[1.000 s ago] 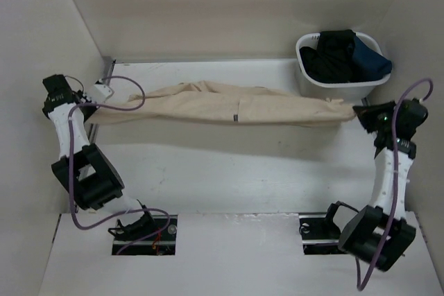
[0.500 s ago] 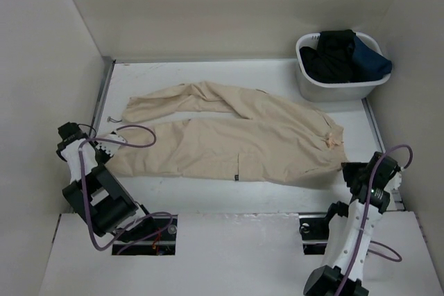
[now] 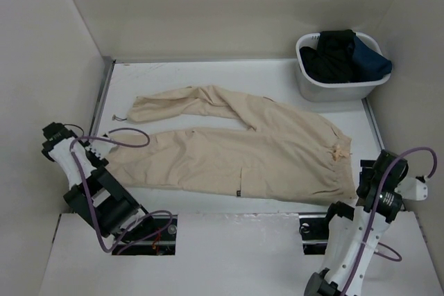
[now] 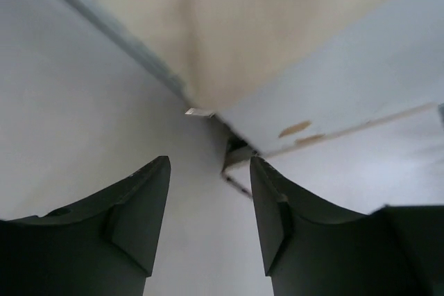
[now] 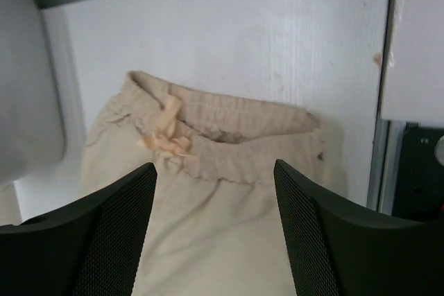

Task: Fold and stack the trousers
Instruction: Flatten the trousers out

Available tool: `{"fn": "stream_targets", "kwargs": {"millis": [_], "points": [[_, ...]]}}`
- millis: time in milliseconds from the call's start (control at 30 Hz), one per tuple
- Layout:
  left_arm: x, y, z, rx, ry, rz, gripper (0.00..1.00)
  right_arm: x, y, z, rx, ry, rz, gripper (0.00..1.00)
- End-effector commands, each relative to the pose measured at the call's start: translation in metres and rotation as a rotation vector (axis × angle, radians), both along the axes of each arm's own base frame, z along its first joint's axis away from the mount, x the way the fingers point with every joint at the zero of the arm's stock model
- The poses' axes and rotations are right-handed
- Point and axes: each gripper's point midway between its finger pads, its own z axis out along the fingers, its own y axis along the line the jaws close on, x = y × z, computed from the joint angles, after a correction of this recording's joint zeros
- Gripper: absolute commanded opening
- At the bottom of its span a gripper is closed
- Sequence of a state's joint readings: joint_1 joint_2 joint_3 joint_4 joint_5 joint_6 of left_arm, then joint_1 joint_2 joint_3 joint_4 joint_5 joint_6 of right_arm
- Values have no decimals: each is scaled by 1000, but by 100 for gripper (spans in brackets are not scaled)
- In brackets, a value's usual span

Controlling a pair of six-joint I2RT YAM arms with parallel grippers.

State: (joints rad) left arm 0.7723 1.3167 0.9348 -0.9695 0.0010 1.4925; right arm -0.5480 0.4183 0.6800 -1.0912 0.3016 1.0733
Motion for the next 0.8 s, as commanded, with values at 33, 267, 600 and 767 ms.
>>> {"fn": "stream_targets", "kwargs": {"millis": [33,267,600,767], "points": [[42,27,67,45,-193,-7,53,21,-20,76,-231,-80,96,70],[166,-45,28,-122,-319,-70,56,121,44,27,10,-134,425,54],[346,-75,83,-434,-713,186,62,205,71,27,-34,-121,713,67],[366,-121,64,-563,-599,55,65,215,32,10,-29,-38,707,72]]}}
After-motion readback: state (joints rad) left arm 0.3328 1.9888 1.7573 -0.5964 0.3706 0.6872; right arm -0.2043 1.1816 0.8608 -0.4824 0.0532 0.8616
